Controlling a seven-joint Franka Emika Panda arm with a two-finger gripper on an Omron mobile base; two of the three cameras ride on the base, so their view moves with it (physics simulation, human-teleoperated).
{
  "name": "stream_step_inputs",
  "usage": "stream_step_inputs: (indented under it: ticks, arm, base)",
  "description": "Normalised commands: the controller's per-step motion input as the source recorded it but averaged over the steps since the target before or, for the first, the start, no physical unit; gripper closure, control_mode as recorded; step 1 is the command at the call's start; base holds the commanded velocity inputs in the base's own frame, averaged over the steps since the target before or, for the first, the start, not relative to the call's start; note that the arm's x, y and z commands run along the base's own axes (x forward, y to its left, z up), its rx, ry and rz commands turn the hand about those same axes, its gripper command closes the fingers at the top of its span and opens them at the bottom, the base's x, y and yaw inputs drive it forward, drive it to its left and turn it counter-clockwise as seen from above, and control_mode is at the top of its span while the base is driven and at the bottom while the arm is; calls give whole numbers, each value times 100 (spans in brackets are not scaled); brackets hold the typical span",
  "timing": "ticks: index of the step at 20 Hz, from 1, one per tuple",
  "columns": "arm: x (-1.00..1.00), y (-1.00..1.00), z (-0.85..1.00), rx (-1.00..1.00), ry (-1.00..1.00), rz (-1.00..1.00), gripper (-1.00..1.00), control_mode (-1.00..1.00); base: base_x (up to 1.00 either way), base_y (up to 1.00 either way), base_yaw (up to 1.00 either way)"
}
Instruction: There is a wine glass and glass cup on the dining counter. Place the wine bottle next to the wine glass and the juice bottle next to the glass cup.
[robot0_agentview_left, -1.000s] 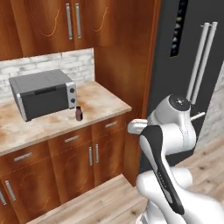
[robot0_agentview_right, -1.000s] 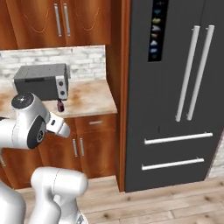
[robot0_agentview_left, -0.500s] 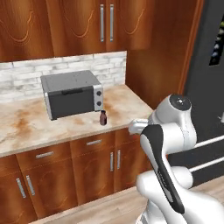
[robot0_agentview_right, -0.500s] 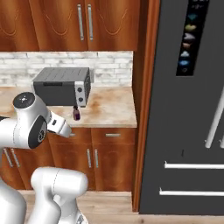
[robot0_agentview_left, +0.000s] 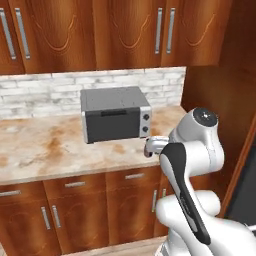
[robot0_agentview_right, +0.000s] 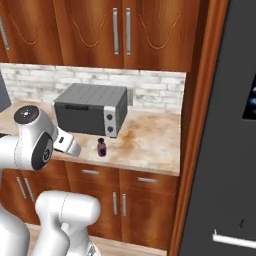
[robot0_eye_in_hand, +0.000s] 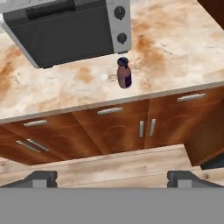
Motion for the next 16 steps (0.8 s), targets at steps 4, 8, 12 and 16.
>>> stream_step_inputs:
  ticks: [4,8,12,16]
  arm:
    - [0,0,0,0,0,0,-100,100]
    - [0,0,0,0,0,0,-100,100]
    - [0,0,0,0,0,0,-100,100]
    - [0,0,0,0,0,0,-100,100]
  base:
    - [57,-22,31]
    - [56,-27,21]
    - [40,-27,13]
    - [25,-23,6]
